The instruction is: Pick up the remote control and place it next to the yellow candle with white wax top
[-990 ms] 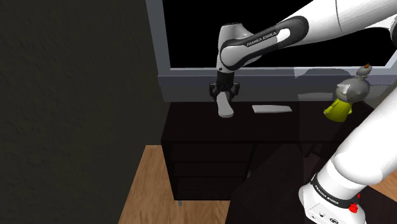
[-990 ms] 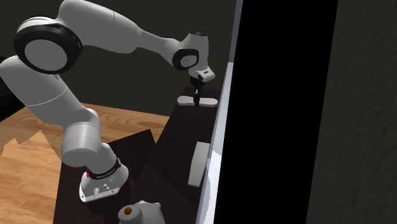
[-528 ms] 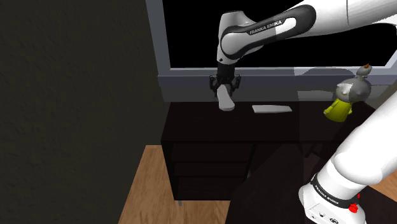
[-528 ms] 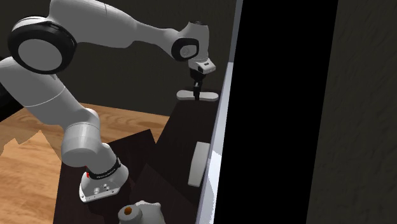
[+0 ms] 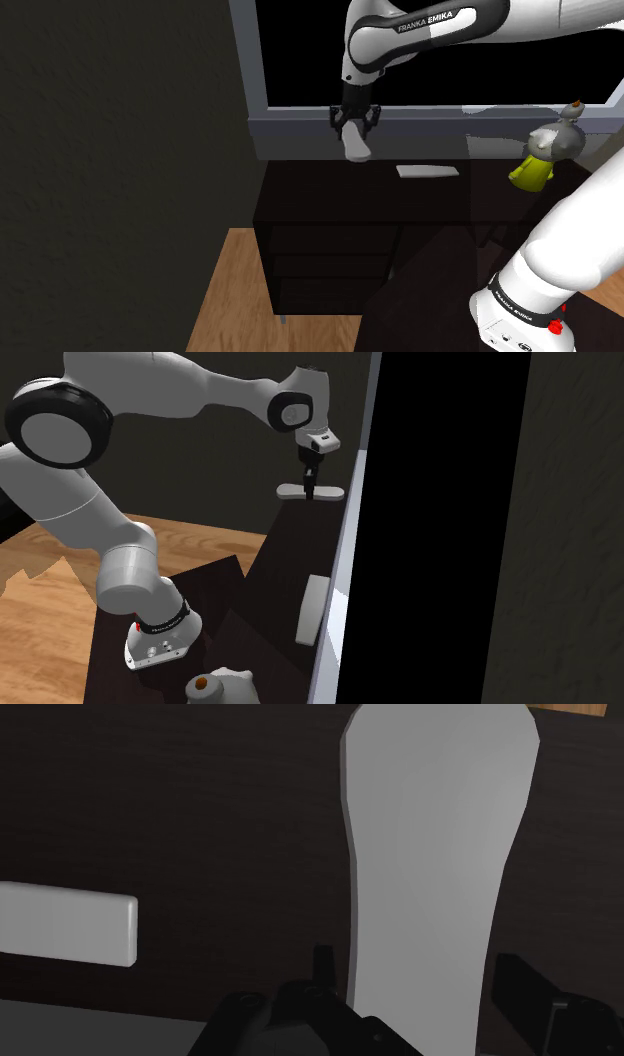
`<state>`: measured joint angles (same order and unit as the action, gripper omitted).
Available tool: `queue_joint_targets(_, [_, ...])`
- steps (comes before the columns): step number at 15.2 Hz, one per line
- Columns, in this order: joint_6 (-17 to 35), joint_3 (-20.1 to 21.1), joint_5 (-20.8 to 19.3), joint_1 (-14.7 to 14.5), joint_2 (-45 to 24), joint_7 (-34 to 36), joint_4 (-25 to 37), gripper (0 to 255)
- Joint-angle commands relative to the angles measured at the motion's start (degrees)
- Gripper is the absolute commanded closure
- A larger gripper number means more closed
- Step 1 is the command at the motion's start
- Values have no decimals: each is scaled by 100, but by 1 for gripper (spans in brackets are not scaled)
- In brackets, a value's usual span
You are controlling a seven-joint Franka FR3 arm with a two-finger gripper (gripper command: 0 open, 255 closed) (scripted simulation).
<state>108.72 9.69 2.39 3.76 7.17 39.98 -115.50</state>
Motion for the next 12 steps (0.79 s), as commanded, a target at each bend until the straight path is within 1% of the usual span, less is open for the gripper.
queue_joint_targets(1, [-164, 0, 3, -1, 31, 7, 133, 255])
queue_joint_targets(12, [-1011, -12, -5, 7, 39, 23, 973, 255])
